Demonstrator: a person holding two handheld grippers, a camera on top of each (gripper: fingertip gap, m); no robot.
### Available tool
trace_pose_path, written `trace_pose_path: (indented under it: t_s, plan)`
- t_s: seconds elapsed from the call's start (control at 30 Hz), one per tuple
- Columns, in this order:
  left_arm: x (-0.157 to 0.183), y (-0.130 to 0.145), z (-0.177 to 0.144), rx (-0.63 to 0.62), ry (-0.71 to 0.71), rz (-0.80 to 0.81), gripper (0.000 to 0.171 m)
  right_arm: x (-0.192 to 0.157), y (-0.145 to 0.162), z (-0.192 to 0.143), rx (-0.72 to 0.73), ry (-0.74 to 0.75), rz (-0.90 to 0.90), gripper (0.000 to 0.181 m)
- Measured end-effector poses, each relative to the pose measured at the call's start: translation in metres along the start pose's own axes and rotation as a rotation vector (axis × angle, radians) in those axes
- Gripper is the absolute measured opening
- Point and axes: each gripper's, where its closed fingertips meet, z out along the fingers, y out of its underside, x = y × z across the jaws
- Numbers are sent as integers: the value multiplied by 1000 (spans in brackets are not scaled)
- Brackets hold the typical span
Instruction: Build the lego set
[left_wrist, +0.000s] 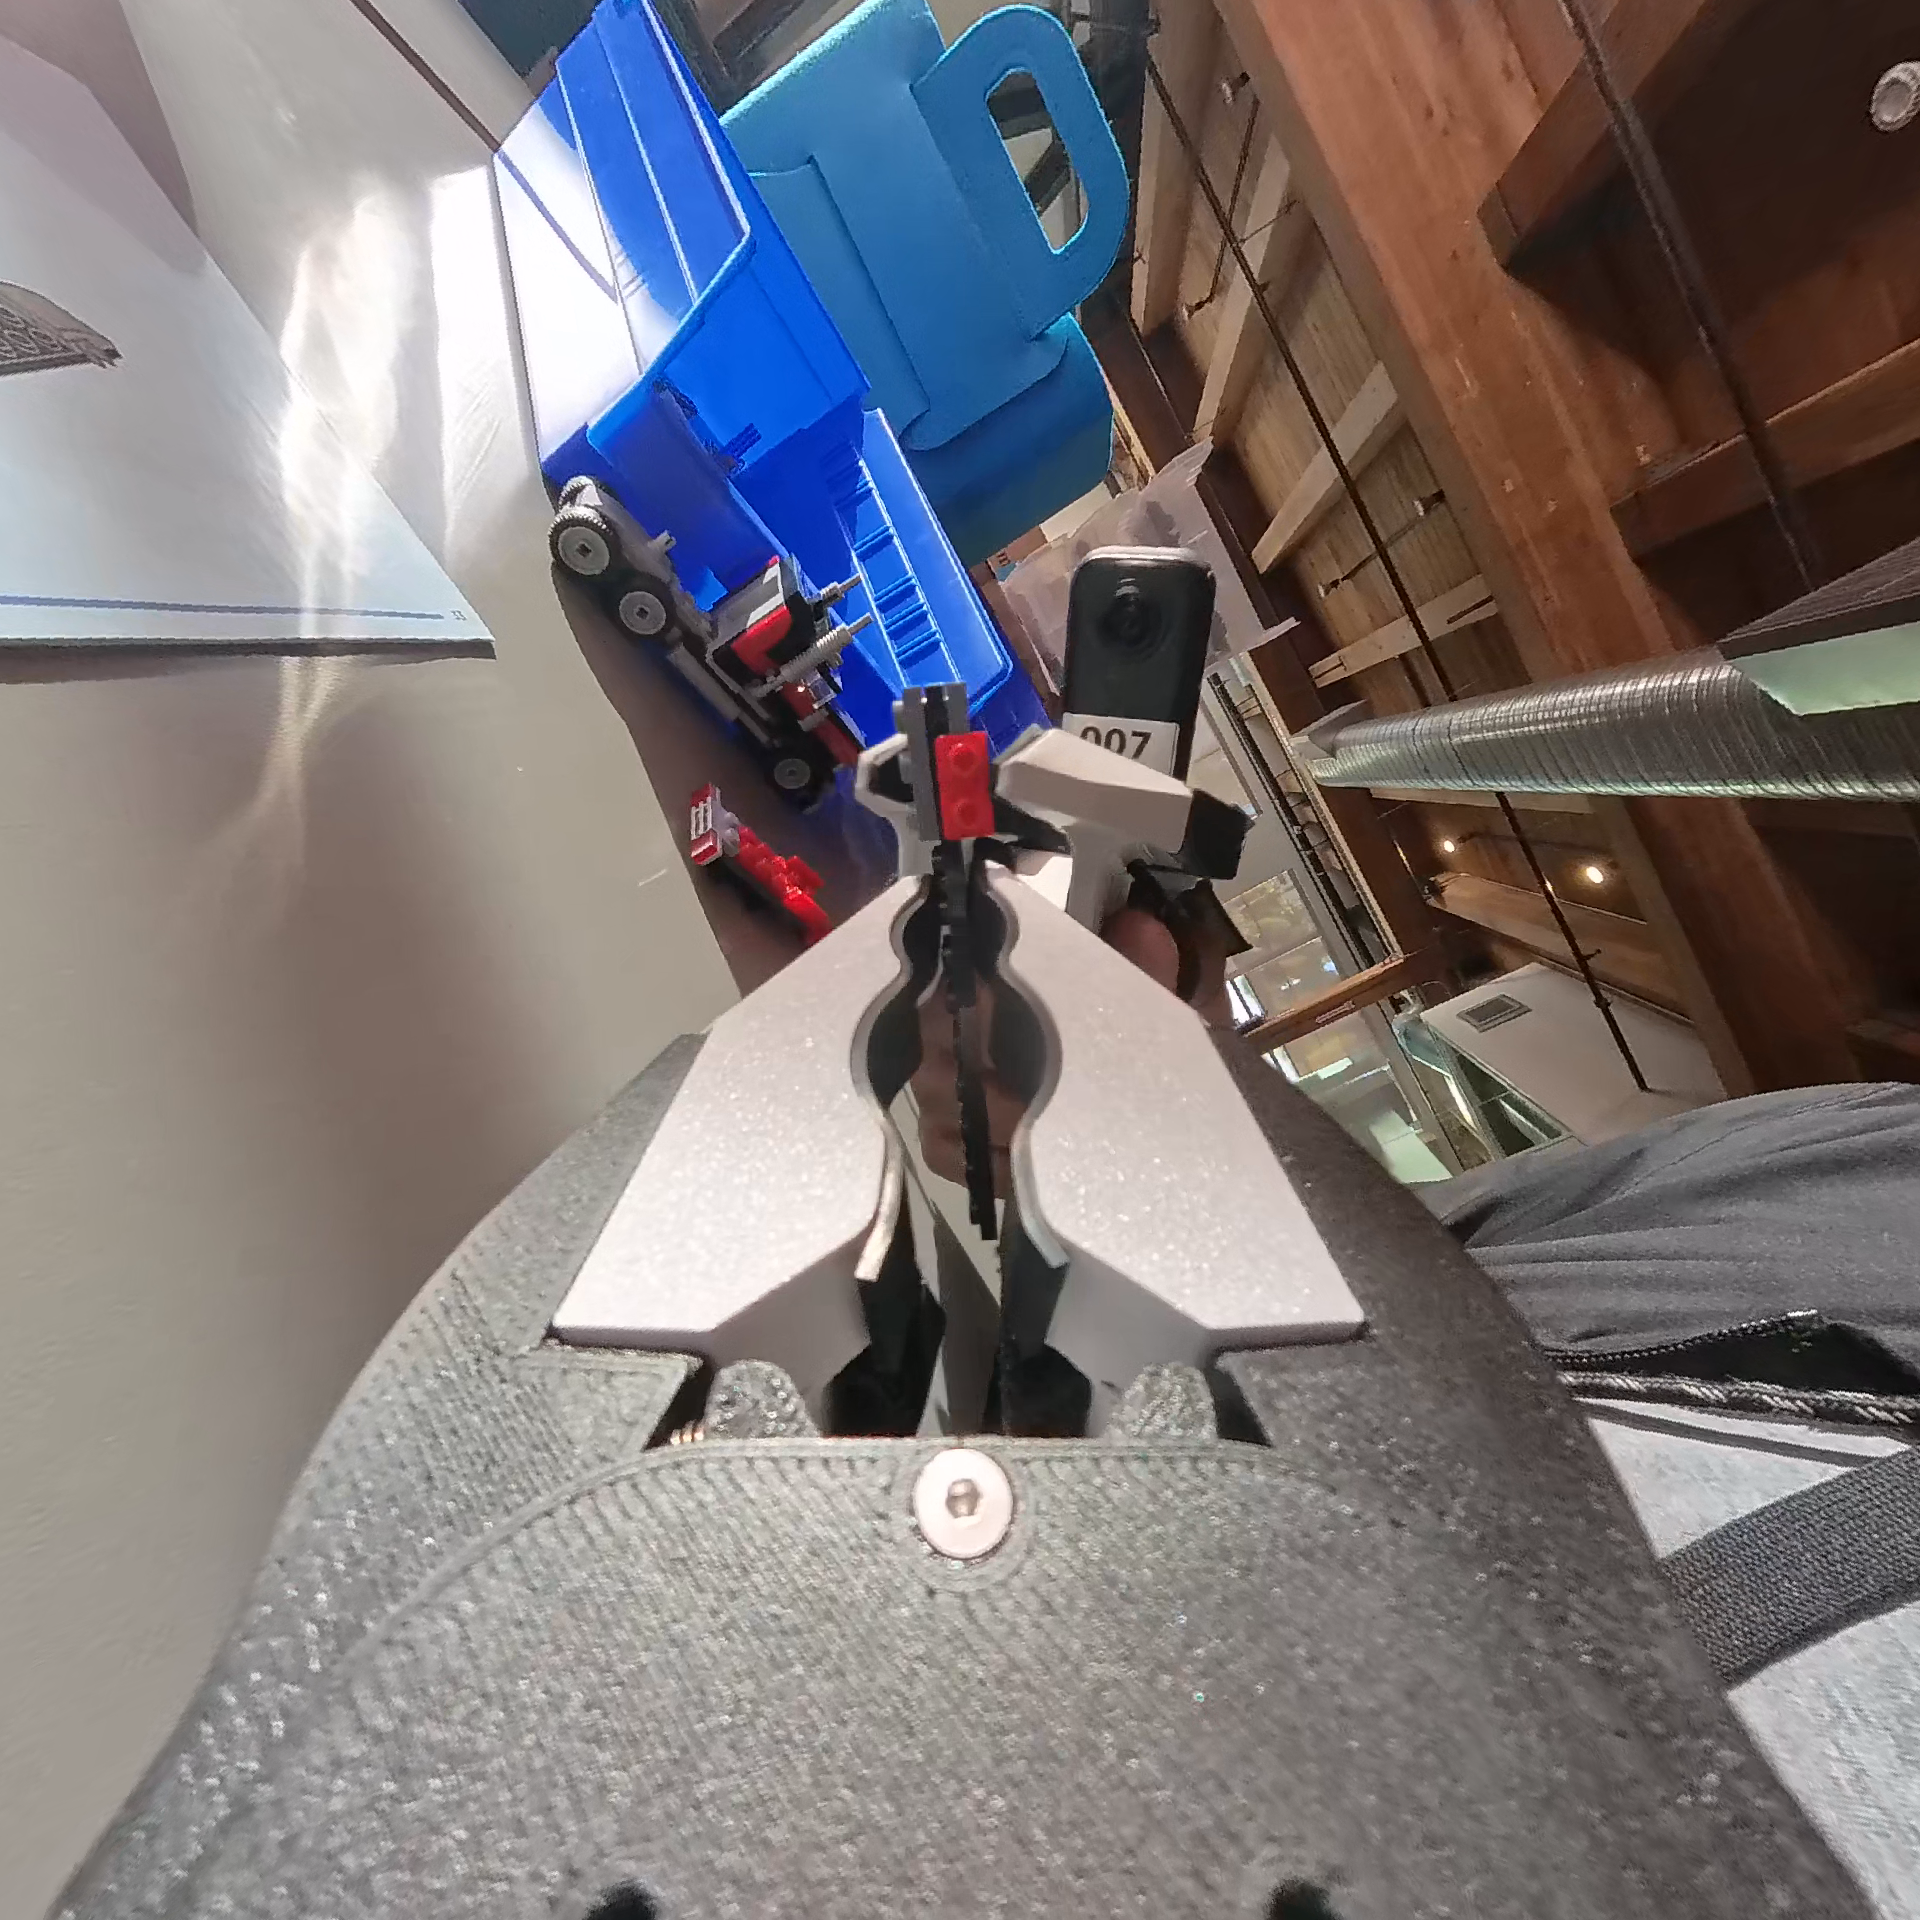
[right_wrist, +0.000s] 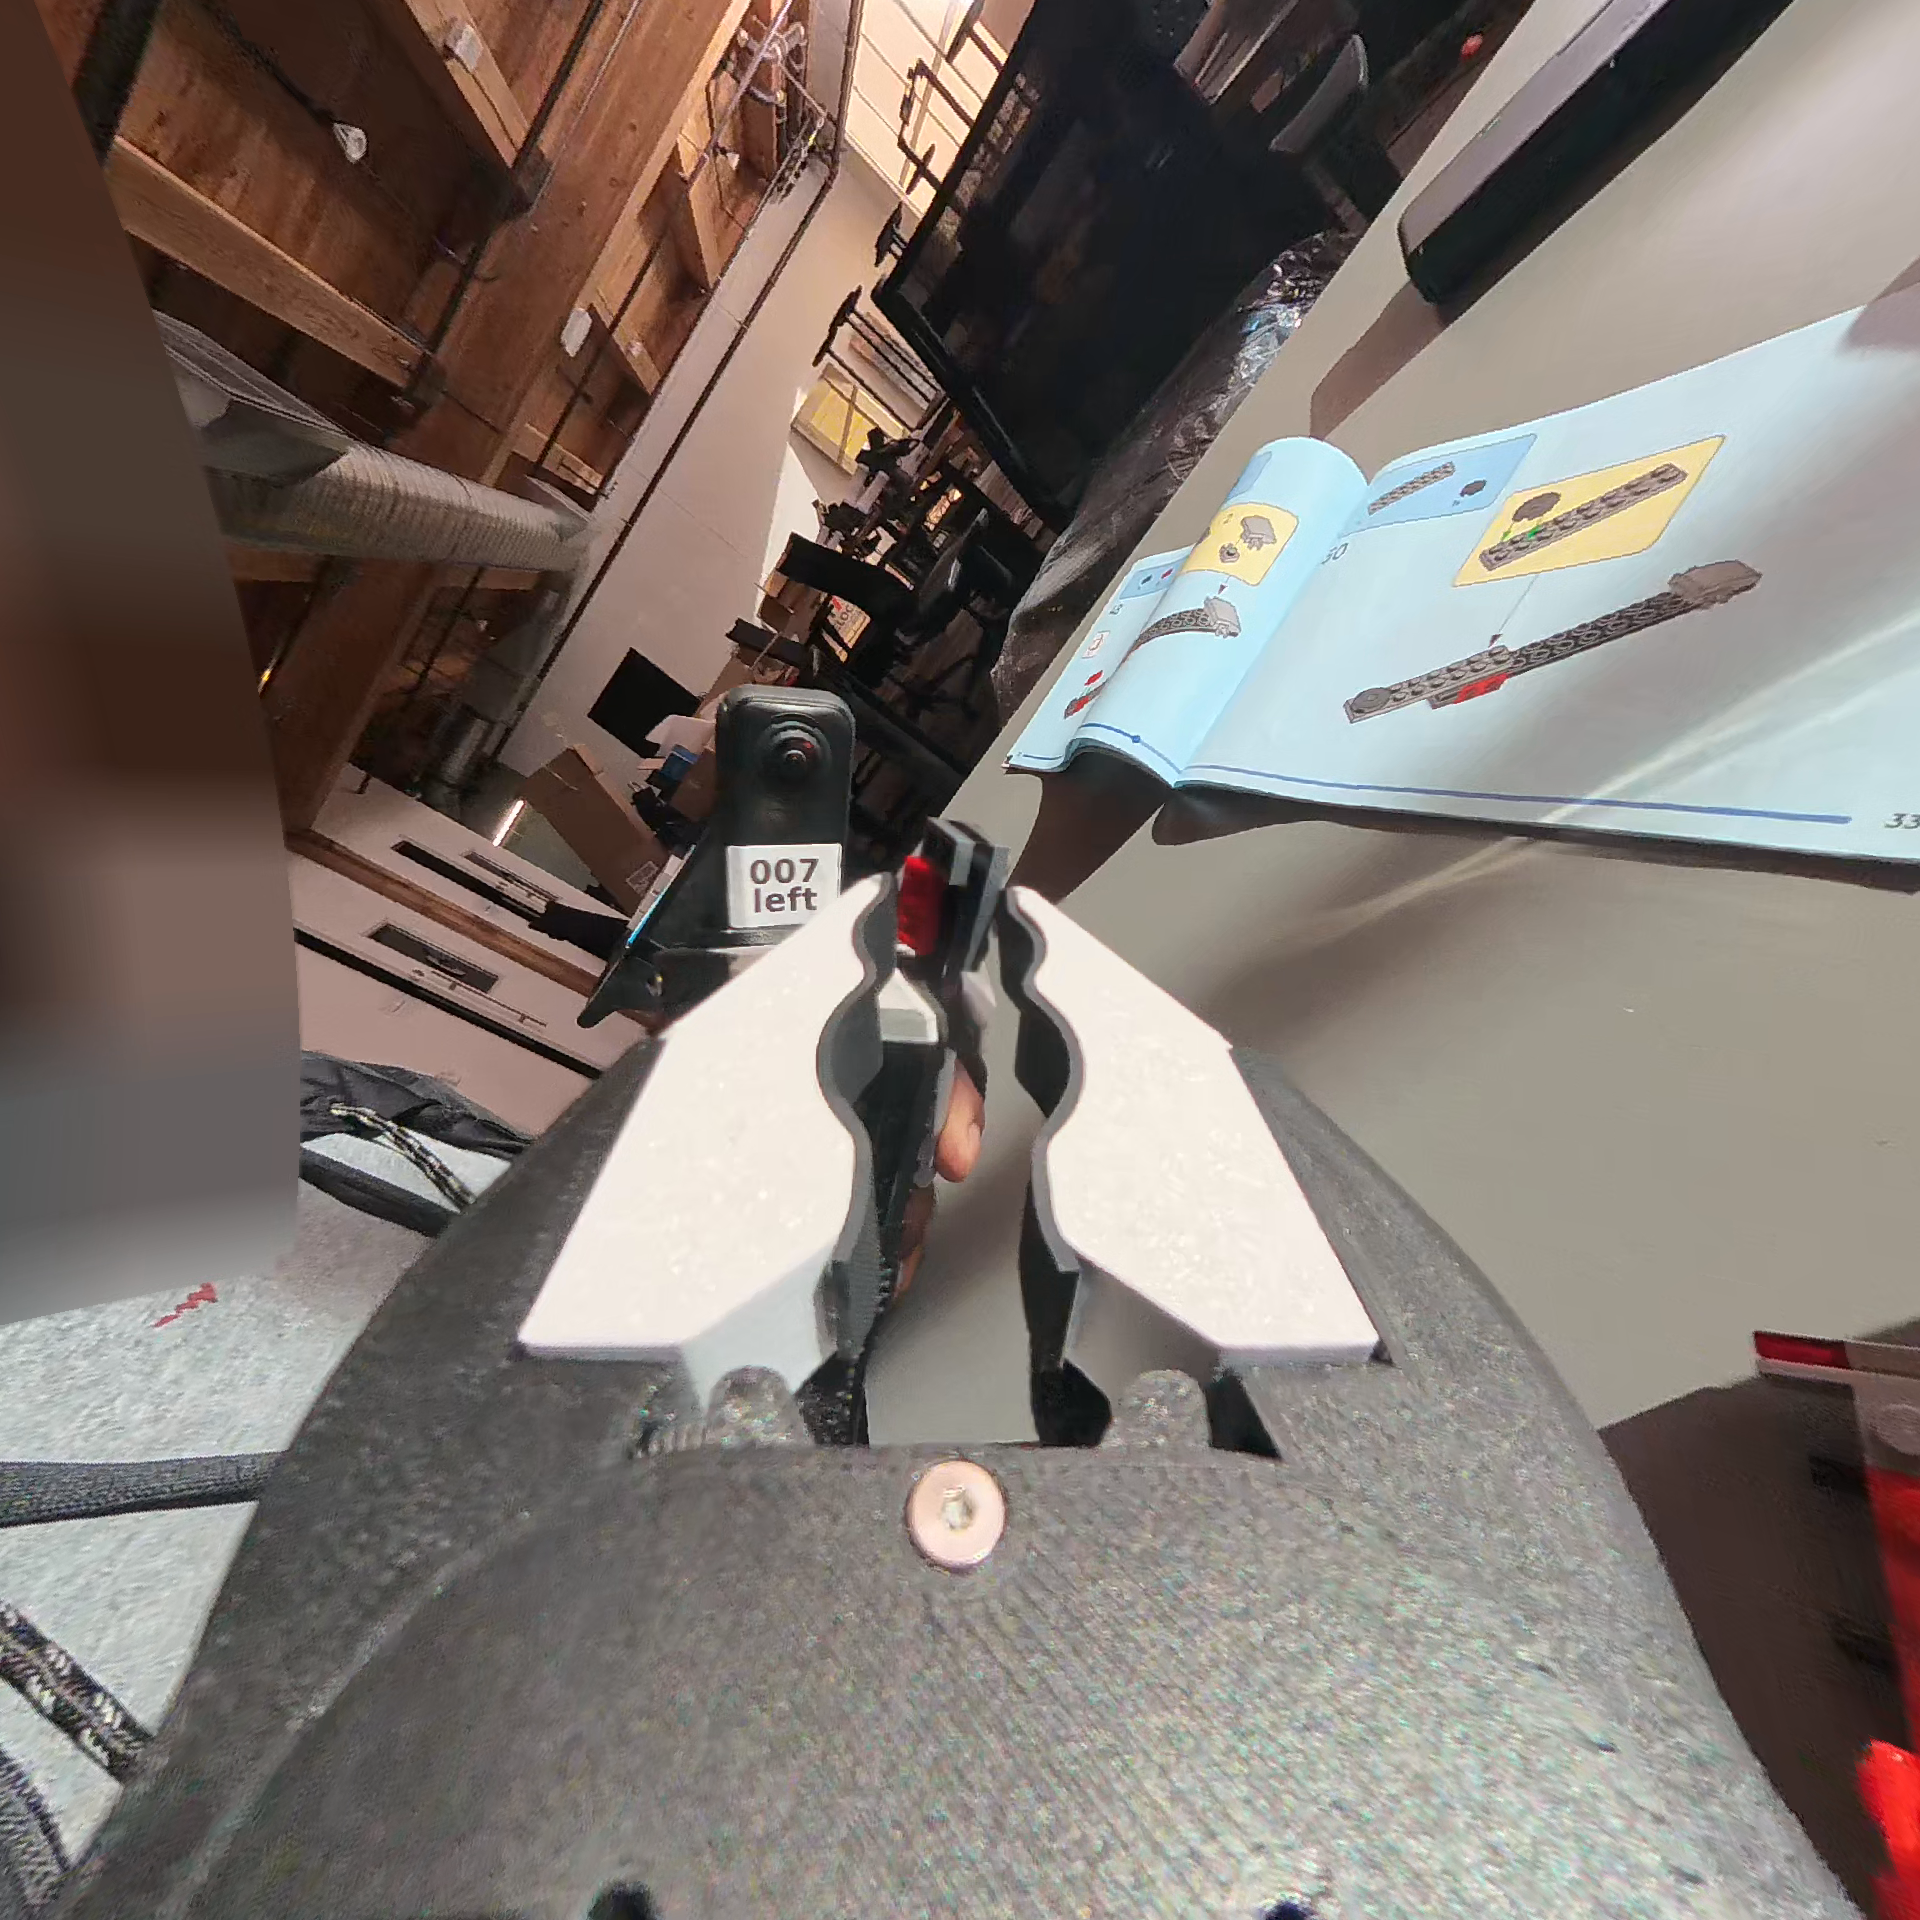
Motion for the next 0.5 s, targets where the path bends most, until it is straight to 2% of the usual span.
trace_pose_path:
  t_s: [0.5]
  plan:
    - [10, 0, 0, -10, -27, 223, 6, -12, -3, -4, 24, -41, -70, 19]
